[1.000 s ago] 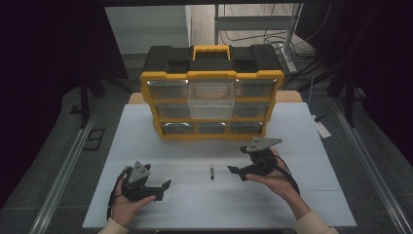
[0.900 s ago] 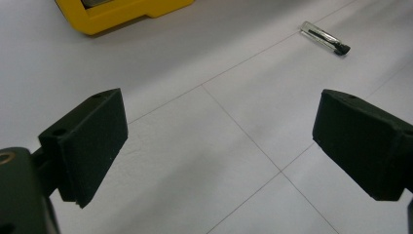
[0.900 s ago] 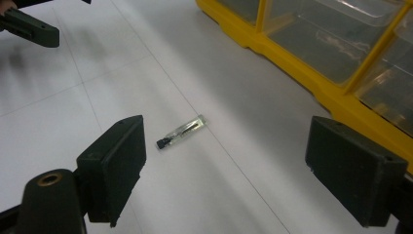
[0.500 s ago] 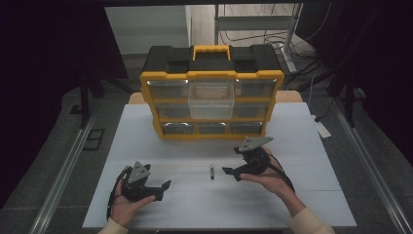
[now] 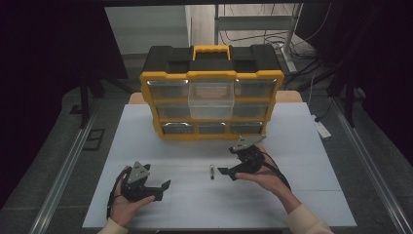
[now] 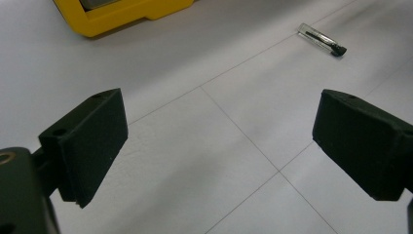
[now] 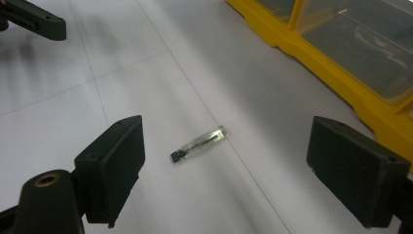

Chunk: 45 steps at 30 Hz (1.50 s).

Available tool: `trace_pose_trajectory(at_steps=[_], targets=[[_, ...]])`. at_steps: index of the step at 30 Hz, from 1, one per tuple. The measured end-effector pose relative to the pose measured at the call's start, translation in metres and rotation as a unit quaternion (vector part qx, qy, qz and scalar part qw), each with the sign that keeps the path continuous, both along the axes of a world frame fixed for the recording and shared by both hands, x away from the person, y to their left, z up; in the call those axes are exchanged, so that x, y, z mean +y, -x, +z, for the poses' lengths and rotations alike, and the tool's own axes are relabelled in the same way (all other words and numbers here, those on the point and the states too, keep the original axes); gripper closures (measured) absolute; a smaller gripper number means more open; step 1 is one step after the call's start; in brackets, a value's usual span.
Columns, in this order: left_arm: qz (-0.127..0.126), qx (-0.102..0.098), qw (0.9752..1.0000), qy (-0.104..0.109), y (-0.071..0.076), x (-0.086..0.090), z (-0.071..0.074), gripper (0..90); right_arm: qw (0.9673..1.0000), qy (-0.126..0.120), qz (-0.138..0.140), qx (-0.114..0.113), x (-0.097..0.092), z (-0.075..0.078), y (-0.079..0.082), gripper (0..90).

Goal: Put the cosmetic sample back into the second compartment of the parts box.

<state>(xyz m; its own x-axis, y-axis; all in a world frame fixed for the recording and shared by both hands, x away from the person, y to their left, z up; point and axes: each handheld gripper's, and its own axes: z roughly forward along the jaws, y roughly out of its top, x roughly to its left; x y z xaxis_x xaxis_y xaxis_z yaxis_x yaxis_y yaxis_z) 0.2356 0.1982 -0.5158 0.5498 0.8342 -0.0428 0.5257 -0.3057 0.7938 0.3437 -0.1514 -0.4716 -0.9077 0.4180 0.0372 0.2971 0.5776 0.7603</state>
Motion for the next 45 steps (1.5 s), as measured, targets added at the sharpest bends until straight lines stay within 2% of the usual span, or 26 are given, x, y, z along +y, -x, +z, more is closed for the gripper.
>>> trace_pose_trajectory(at_steps=[8, 20, 23, 29, 30, 34, 35, 45], targets=[[0.000, 0.000, 1.0000, 0.000, 0.000, 0.000, 0.000, 6.4, 0.9999, 0.008, 0.013, 0.007, 0.007, -0.004, -0.004, 14.4], [0.001, 0.001, 1.0000, -0.001, 0.000, 0.000, 0.000, 6.4, 0.9979, 0.040, 0.044, 0.025, 0.023, -0.016, -0.011, 13.1], [0.001, 0.001, 1.0000, -0.001, 0.000, 0.001, 0.000, 6.4, 0.9962, 0.053, 0.064, 0.026, 0.028, -0.019, -0.014, 12.4], [0.002, 0.001, 1.0000, -0.001, 0.000, 0.001, 0.000, 6.4, 0.9937, 0.072, 0.081, 0.027, 0.035, -0.025, -0.017, 11.6], [0.001, 0.002, 1.0000, -0.002, 0.001, 0.001, 0.000, 6.4, 0.9929, 0.076, 0.090, 0.021, 0.036, -0.027, -0.019, 11.4], [0.001, 0.002, 1.0000, -0.002, 0.000, 0.001, 0.000, 6.4, 0.9910, 0.089, 0.096, 0.027, 0.040, -0.031, -0.020, 10.2], [0.001, 0.002, 1.0000, -0.002, 0.000, 0.001, 0.000, 6.4, 0.9897, 0.096, 0.104, 0.020, 0.041, -0.032, -0.021, 9.9], [0.003, 0.004, 1.0000, -0.001, 0.000, 0.002, -0.001, 6.3, 0.9812, 0.127, 0.144, 0.020, 0.054, -0.042, -0.022, 9.2]])
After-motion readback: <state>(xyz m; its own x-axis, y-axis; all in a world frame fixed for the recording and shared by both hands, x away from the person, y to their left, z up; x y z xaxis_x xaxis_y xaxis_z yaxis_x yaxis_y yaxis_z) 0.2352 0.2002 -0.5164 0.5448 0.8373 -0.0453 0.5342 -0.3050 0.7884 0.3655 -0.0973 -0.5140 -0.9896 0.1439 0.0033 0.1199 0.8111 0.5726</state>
